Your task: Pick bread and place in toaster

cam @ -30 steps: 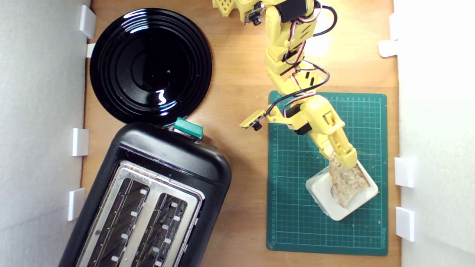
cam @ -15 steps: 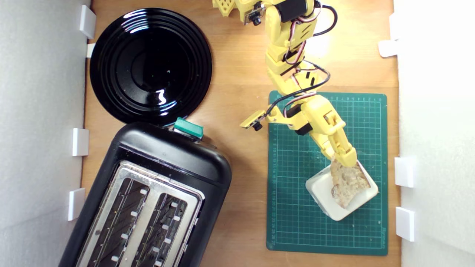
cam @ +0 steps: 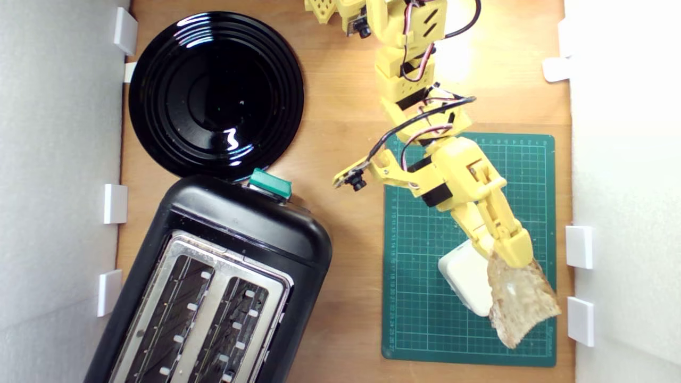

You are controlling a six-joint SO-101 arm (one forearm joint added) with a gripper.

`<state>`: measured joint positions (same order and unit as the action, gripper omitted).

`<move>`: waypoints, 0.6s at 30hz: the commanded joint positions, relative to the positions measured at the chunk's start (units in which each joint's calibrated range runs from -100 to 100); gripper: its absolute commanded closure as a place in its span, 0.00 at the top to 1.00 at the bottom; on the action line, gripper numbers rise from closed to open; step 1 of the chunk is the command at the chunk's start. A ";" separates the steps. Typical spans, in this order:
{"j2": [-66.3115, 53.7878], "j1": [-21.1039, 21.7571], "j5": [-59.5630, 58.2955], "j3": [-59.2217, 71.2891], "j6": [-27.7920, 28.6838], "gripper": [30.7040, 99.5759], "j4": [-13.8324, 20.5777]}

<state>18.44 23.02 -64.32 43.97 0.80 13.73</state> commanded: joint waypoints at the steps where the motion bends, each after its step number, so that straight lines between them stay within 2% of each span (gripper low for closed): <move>1: -11.62 -2.96 0.07 -0.80 -0.10 0.37 -0.31; 15: -33.16 -16.25 0.07 -1.43 -0.20 0.37 0.42; 18: -35.41 -18.27 0.33 -1.43 -0.20 0.37 -0.31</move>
<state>-11.55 6.91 -64.32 44.06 0.80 13.73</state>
